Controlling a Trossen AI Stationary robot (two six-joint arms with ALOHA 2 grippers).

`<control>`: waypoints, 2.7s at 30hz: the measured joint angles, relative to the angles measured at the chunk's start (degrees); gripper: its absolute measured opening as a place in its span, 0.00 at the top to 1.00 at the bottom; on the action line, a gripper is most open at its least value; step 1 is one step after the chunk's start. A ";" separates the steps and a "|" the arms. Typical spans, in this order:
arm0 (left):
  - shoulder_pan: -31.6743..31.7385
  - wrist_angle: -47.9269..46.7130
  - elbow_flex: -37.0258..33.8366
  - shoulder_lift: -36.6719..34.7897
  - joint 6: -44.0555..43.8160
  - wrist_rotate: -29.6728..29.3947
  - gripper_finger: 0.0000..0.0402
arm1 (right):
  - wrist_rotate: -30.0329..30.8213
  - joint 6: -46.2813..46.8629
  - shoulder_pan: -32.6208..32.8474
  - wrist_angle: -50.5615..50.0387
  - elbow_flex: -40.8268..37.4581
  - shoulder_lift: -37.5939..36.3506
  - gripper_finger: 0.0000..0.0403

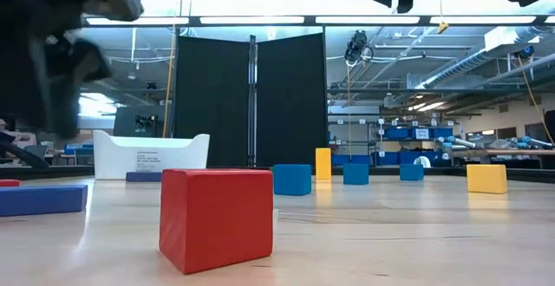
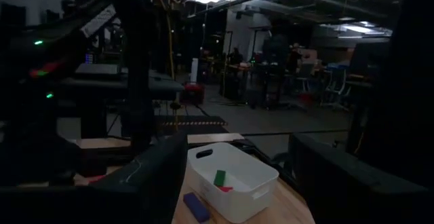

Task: Sort blocks by size
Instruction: Put the large blue block into the top white bin, then put the small blue block into the bottom white bin

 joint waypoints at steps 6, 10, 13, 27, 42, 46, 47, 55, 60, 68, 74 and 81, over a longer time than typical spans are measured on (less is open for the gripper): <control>-1.29 -0.30 2.86 6.95 -3.67 0.18 0.56 | 0.02 0.07 0.64 0.03 0.00 0.06 0.34; -1.43 1.36 2.98 9.82 -4.46 1.44 0.56 | 0.02 0.09 1.28 0.17 0.00 0.06 0.34; -1.41 2.97 3.08 11.40 -4.21 2.11 0.56 | 0.02 0.12 1.44 0.45 0.00 0.06 0.34; 0.28 2.77 3.04 11.43 -0.90 3.08 0.74 | 0.02 0.09 1.44 0.46 0.00 0.06 0.34; 15.77 2.06 -5.88 -17.98 13.80 -18.22 0.74 | 0.00 2.16 -0.41 -0.61 0.02 0.56 0.34; 25.05 2.56 -12.52 -27.33 13.87 -20.47 0.74 | -0.07 3.83 -1.40 -2.47 0.02 0.59 0.34; 27.57 3.05 -13.92 -29.24 13.87 -20.63 0.74 | -0.13 3.94 -1.49 -2.57 0.02 0.59 0.34; 48.44 9.76 -23.21 -36.89 20.28 -16.09 0.74 | -0.26 4.69 -1.78 -2.60 0.02 0.57 0.34; 59.29 15.51 -26.45 -35.92 23.41 -9.14 0.74 | -0.31 9.70 -1.78 -8.34 0.22 0.55 0.34; 65.72 19.58 -27.74 -34.69 26.37 -1.85 0.36 | -0.57 25.05 -2.19 -34.69 4.63 0.55 0.32; 62.31 30.10 -27.73 -36.77 28.91 2.84 0.14 | -3.56 34.68 -5.16 -47.84 5.95 0.55 0.32; 52.15 36.43 -25.58 -38.51 32.32 3.24 0.18 | -9.61 37.77 -9.78 -52.87 5.95 6.18 0.32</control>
